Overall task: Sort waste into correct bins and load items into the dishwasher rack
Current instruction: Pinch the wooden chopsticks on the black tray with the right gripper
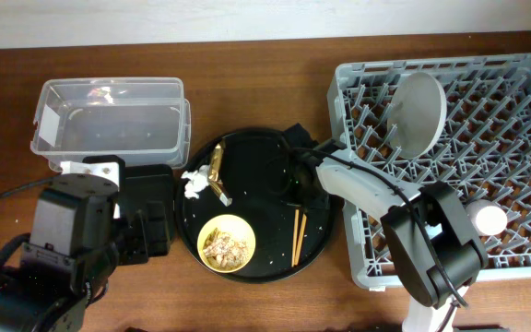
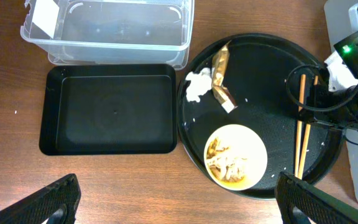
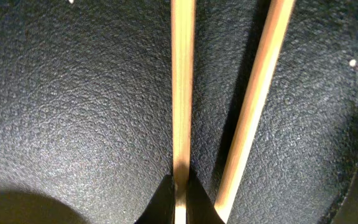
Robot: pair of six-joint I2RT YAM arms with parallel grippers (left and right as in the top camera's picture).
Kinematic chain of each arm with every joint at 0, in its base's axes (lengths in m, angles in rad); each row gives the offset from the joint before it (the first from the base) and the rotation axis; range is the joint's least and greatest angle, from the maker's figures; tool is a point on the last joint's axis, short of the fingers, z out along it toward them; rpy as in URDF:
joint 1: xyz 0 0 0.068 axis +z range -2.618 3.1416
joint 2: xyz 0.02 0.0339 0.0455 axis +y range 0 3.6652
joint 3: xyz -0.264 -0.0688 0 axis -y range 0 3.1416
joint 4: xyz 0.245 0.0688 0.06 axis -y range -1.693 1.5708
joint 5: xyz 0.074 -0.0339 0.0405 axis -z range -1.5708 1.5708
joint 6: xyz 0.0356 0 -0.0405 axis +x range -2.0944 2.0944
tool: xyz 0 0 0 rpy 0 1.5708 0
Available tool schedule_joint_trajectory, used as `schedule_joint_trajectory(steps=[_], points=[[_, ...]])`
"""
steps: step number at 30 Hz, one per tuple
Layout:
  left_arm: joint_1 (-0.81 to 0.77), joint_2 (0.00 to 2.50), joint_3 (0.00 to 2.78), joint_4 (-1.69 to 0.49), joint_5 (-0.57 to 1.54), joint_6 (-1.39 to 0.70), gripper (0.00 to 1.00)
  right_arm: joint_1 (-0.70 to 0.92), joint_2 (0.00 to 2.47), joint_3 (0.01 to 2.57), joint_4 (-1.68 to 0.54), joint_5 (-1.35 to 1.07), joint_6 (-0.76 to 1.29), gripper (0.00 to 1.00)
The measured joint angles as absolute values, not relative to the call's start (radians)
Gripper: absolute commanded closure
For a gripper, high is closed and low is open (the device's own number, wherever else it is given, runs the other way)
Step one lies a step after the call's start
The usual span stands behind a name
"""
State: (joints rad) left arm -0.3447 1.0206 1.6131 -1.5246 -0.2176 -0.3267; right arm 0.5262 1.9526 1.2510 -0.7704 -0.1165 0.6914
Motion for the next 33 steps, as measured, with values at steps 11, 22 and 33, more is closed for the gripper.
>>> schedule_joint_trajectory(steps=[11,22,33], points=[[-0.345,1.021,1.613,-1.525,-0.218,-0.327,0.01,0.352,1.546,1.373,-0.92,-0.04,0.351,0.96],[-0.345,1.021,1.613,-1.526,-0.218,-0.327,0.0,0.192,1.667,1.399,-0.949,-0.069,0.046,0.44],[-0.345,1.021,1.613,-1.526,-0.218,-0.327,0.01,0.545,1.728,1.286,-0.964,-0.022,0.657,0.63]])
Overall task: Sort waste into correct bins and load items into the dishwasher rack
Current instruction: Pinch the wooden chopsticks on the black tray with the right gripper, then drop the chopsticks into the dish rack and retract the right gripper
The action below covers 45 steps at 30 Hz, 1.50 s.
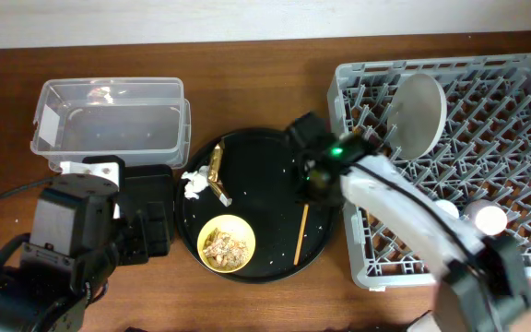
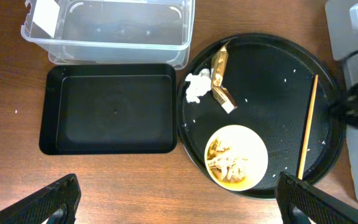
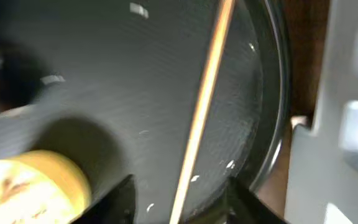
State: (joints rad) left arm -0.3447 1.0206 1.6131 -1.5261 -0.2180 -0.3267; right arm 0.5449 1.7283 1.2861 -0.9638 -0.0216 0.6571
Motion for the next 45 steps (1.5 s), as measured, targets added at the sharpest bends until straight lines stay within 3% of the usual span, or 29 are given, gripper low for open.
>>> schedule_joint_trajectory(steps=[3,8,10,15,21,23,24,26,33,37,40,45], points=[[-0.345,1.021,1.613,-1.526,-0.218,-0.327,0.01,0.537,1.884,1.254,-0.934,0.003,0.716,0.79],[-0.345,1.021,1.613,-1.526,-0.218,-0.327,0.0,0.537,1.959,1.26,-0.918,0.001,0.728,0.88],[-0.345,1.021,1.613,-1.526,-0.218,-0.327,0.01,0.537,1.959,1.26,-0.914,-0.001,0.726,0.87],[-0.345,1.021,1.613,-1.526,-0.218,-0.327,0.01,0.537,1.932,1.262,-0.903,-0.038,0.628,0.65],[-0.345,1.021,1.613,-1.526,-0.218,-0.327,0.01,0.537,1.878,1.287,-0.83,-0.086,0.641,0.62],[-0.345,1.021,1.613,-1.526,-0.218,-0.327,0.0,0.537,1.934,1.287,-0.828,-0.096,0.653,0.68],[-0.345,1.021,1.613,-1.526,-0.218,-0.327,0.01,0.537,1.966,1.287,-0.827,-0.104,0.655,0.8],[-0.345,1.021,1.613,-1.527,-0.218,-0.327,0.0,0.537,1.977,1.29,-0.829,-0.103,0.654,0.96],[-0.345,1.021,1.613,-1.526,-0.218,-0.327,0.01,0.53,1.956,1.339,-0.912,-0.083,0.594,0.96],[-0.345,1.021,1.613,-1.526,-0.218,-0.327,0.01,0.443,1.761,1.454,-0.968,-0.03,0.508,0.96],[-0.345,1.021,1.613,-1.527,-0.218,-0.327,0.01,0.277,1.592,1.501,-0.957,-0.007,0.402,0.96],[-0.345,1.021,1.613,-1.526,-0.218,-0.327,0.01,0.156,1.674,1.464,-0.954,-0.072,0.077,0.95]])
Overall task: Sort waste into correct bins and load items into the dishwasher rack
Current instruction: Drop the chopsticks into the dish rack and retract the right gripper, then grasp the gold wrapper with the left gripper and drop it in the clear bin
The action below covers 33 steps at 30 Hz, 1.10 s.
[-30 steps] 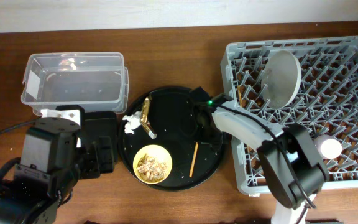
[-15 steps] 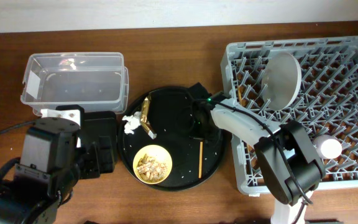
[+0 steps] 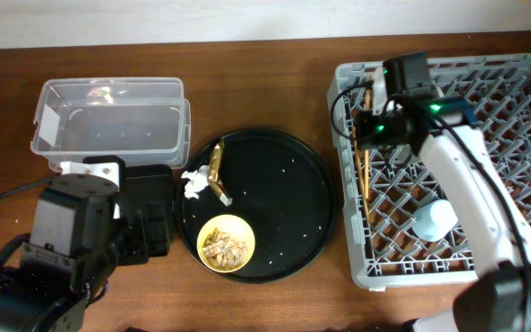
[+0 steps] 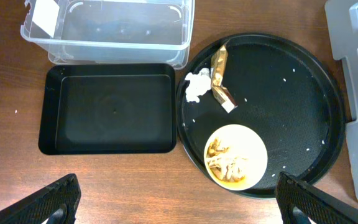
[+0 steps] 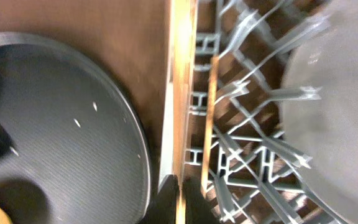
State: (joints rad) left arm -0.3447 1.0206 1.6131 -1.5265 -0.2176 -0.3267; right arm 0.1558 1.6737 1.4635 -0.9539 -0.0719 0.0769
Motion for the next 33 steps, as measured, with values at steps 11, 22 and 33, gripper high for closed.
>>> schedule_joint_trajectory(steps=[11,22,33], points=[[-0.345,1.021,1.613,-1.526,-0.218,-0.327,0.01,0.16,1.435,1.652,-1.18,-0.313,-0.06,0.02],[-0.345,1.021,1.613,-1.528,-0.218,-0.327,0.0,0.185,0.859,1.693,-1.462,-0.254,-0.221,0.02],[-0.345,1.02,1.613,-1.526,-0.218,-0.327,0.01,0.149,0.28,0.544,-0.621,-0.2,-0.27,0.02]])
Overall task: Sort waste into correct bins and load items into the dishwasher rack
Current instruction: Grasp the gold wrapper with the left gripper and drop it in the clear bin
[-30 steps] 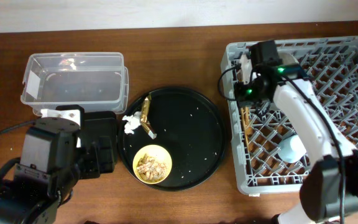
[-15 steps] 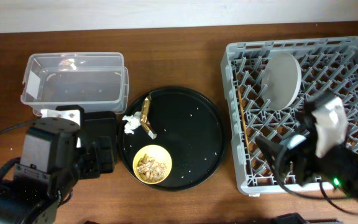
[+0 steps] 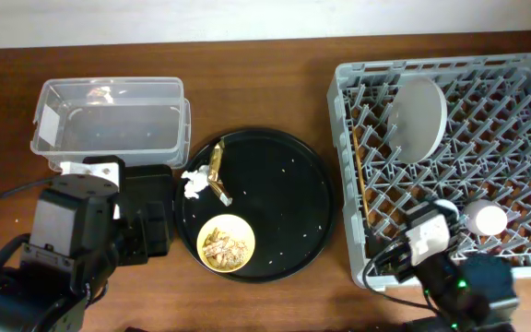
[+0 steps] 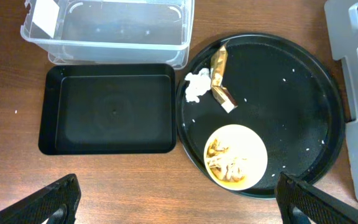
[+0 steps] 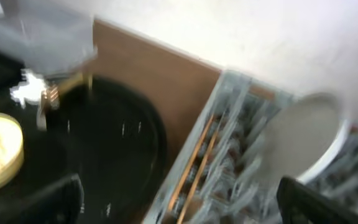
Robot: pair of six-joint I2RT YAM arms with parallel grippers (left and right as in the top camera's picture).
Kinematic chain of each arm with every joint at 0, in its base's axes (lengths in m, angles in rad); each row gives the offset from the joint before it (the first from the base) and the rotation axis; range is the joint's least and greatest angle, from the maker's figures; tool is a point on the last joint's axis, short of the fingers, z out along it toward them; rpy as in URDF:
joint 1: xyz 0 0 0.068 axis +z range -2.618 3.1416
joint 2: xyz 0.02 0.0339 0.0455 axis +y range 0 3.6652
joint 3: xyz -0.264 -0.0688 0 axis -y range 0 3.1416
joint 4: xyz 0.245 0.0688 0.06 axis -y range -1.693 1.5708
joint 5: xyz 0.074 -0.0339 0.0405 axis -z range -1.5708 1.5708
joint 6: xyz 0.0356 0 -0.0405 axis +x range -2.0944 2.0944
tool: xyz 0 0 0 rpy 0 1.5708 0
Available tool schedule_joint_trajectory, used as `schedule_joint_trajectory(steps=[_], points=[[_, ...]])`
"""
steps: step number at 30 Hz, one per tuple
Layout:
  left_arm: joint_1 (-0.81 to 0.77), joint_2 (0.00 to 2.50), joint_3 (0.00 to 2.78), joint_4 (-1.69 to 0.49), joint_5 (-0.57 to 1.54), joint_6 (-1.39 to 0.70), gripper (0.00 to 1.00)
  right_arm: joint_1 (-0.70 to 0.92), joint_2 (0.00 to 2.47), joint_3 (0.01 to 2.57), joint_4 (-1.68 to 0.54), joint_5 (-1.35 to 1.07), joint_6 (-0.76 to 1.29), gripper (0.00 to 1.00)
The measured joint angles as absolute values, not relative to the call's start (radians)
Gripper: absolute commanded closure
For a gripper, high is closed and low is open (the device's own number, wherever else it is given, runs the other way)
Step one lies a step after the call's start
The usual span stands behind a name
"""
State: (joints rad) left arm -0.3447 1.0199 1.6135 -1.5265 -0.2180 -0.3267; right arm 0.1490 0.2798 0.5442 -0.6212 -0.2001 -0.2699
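Two wooden chopsticks (image 3: 361, 189) lie in the left column of the grey dish rack (image 3: 450, 55), also in the right wrist view as chopsticks (image 5: 194, 171). The rack holds a white plate (image 3: 417, 115) and a white cup (image 3: 485, 219). On the round black tray (image 3: 284, 175) sit a yellow bowl (image 3: 226, 243) of food scraps, a crumpled tissue (image 3: 192, 183) and a gold wrapper (image 3: 216, 171). My right gripper (image 5: 179, 211) is open, pulled back toward the table's front. My left gripper (image 4: 179, 211) hangs open high over the table.
A clear plastic bin (image 3: 109, 115) stands at the back left. In front of it is a black bin (image 4: 107, 109), half hidden under my left arm in the overhead view. Bare wooden table (image 3: 275, 83) runs between tray and rack.
My right gripper was shut on a chopstick over the rack's left edge. Now it is open and back at the table's front, and both chopsticks lie in the rack.
My right gripper was first shut on one of two chopsticks on the tray. Then a single chopstick lay on the tray. Later the tray held none and the gripper held one at the rack. Now both rest in the rack. The left arm has stayed still.
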Motion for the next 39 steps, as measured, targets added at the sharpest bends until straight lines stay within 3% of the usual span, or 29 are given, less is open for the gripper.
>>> schedule_joint_trajectory(steps=[8,25,29,33,35,39], points=[[-0.345,1.019,1.613,-1.529,-0.218,-0.327,0.01,0.149,0.019,0.021,-0.059,-0.241,-0.26,0.02],[-0.345,1.019,1.613,-1.529,-0.218,-0.327,0.0,0.149,0.014,0.015,-0.052,-0.256,-0.258,0.02],[-0.345,1.03,1.607,-1.347,-0.113,-0.375,0.01,0.149,0.014,0.015,-0.052,-0.256,-0.258,0.02],[-0.371,1.237,1.605,-1.255,-0.042,-0.363,0.03,0.149,0.013,0.015,-0.052,-0.256,-0.258,0.02],[-0.376,1.46,1.589,-1.201,-0.024,-0.359,0.21,0.149,0.012,0.015,-0.052,-0.256,-0.258,0.02],[-0.377,1.752,1.578,-1.119,-0.049,-0.353,0.22,0.149,0.011,0.014,-0.052,-0.256,-0.258,0.02]])
